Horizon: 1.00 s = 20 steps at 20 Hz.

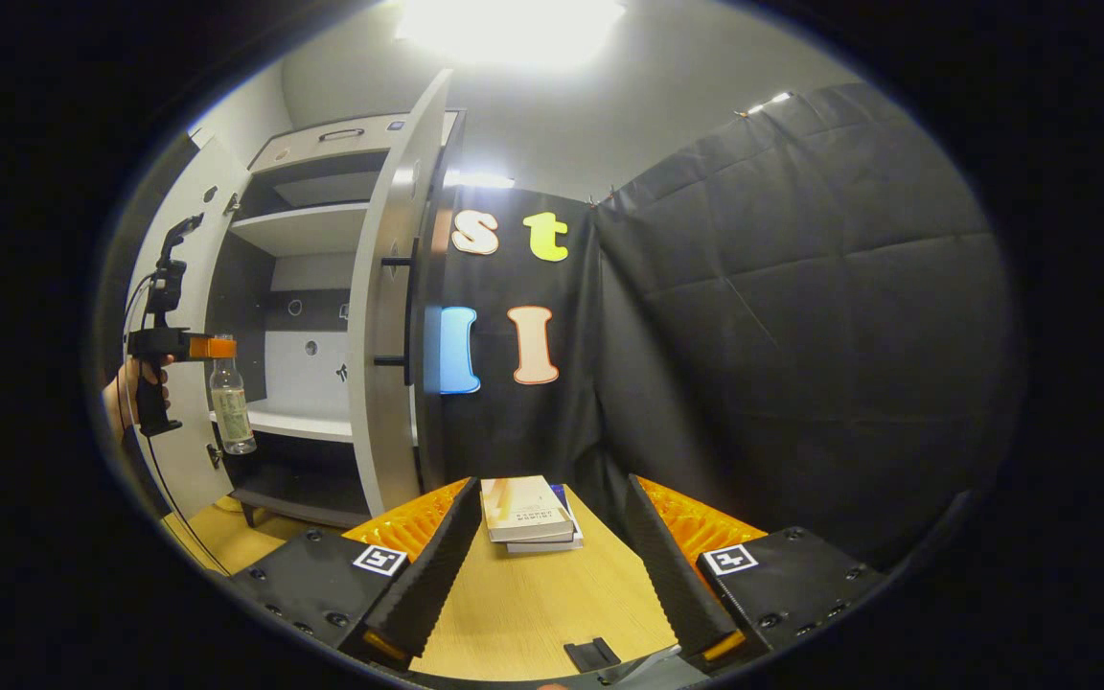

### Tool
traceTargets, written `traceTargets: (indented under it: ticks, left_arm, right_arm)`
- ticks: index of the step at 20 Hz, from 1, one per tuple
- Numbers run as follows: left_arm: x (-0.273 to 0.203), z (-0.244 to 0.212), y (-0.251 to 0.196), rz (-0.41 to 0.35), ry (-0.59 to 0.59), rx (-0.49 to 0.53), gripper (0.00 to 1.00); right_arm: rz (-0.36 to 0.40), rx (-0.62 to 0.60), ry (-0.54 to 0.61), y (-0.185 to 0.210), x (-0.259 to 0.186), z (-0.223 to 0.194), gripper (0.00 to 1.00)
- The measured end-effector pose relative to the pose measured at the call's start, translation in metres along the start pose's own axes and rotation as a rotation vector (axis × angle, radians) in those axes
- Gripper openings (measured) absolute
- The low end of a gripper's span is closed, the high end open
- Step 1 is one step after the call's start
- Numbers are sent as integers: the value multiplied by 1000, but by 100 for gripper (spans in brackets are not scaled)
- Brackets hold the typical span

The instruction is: Grasp the bottle in the cabinet with the left hand and place it on the coaster, then close the right door with the right hand and the left door with the left hand.

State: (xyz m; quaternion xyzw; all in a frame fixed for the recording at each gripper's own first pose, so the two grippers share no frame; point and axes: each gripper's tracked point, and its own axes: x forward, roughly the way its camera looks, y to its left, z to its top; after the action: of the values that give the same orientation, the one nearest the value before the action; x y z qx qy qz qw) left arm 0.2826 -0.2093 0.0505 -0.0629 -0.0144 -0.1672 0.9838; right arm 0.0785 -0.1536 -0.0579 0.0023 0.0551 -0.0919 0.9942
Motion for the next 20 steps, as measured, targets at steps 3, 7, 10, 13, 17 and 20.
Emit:
traceTargets:
  ticks: [3,7,10,13,17,20]
  left_arm:
    - [-18,-17,-7,-5,10,13,41]
    - [-37,-42,-16,-9,29,-6,40]
    - [-50,-57,-20,-10,26,-4,40]
    - [-63,-75,-24,-22,26,-2,40]
    - [-78,-102,-28,-30,45,-10,40]
    - [-89,-119,-32,-41,50,6,40]
  right_arm:
    - [22,-7,9,1,1,2,96]
    - [44,-16,18,1,2,2,96]
    - [55,-17,22,1,0,3,94]
    - [65,-22,34,3,1,3,94]
    - [81,-47,43,4,3,2,96]
    - [88,-54,52,6,4,-1,96]
